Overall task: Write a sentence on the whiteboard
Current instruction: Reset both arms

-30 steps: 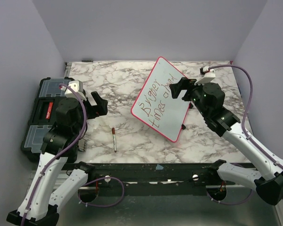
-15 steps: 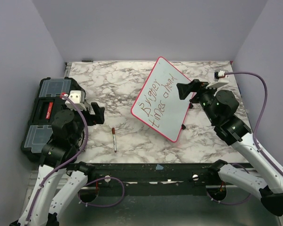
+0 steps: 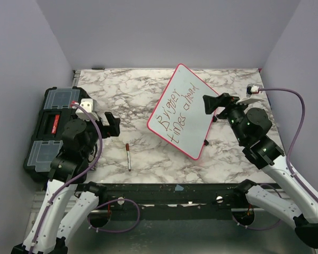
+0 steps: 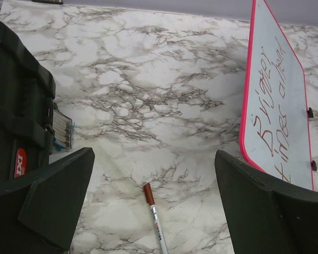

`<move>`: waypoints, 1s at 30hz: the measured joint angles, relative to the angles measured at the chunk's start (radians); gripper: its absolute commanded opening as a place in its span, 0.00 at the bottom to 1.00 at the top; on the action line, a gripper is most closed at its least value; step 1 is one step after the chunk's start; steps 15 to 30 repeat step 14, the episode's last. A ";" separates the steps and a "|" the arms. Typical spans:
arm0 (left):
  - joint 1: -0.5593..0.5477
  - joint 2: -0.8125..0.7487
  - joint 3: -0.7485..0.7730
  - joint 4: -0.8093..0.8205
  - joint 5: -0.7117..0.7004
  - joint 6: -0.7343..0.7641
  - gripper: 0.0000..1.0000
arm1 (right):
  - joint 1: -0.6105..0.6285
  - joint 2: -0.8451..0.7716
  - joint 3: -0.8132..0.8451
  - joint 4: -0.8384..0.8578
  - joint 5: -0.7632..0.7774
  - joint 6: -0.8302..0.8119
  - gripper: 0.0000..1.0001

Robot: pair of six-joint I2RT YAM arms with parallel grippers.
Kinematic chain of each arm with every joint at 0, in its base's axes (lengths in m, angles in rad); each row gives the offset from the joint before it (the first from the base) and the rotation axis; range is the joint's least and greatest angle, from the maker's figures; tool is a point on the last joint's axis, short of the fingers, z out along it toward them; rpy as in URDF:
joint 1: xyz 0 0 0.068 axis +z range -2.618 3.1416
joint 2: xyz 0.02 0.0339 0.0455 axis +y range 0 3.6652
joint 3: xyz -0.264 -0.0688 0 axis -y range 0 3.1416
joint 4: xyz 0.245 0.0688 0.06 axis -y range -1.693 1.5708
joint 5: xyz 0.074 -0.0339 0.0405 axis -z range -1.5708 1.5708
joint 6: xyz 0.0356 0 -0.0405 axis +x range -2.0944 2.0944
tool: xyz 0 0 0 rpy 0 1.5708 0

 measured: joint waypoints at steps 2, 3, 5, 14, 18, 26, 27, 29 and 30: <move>0.008 0.004 0.000 0.000 0.000 -0.002 0.98 | 0.000 -0.003 -0.010 0.005 0.006 0.000 1.00; 0.011 0.004 0.000 0.000 0.001 -0.002 0.98 | 0.000 -0.003 -0.015 0.007 0.008 -0.001 1.00; 0.017 0.003 -0.003 0.002 0.008 -0.002 0.98 | 0.000 -0.003 -0.025 0.016 0.011 -0.004 1.00; 0.063 0.011 -0.011 0.008 0.064 -0.003 0.98 | 0.000 -0.002 -0.029 0.037 0.054 -0.010 1.00; 0.063 0.011 -0.011 0.008 0.064 -0.003 0.98 | 0.000 -0.002 -0.029 0.037 0.054 -0.010 1.00; 0.063 0.011 -0.011 0.008 0.064 -0.003 0.98 | 0.000 -0.002 -0.029 0.037 0.054 -0.010 1.00; 0.063 0.011 -0.011 0.008 0.064 -0.003 0.98 | 0.000 -0.002 -0.029 0.037 0.054 -0.010 1.00; 0.063 0.011 -0.011 0.008 0.064 -0.003 0.98 | 0.000 -0.002 -0.029 0.037 0.054 -0.010 1.00; 0.063 0.011 -0.011 0.008 0.064 -0.003 0.98 | 0.000 -0.002 -0.029 0.037 0.054 -0.010 1.00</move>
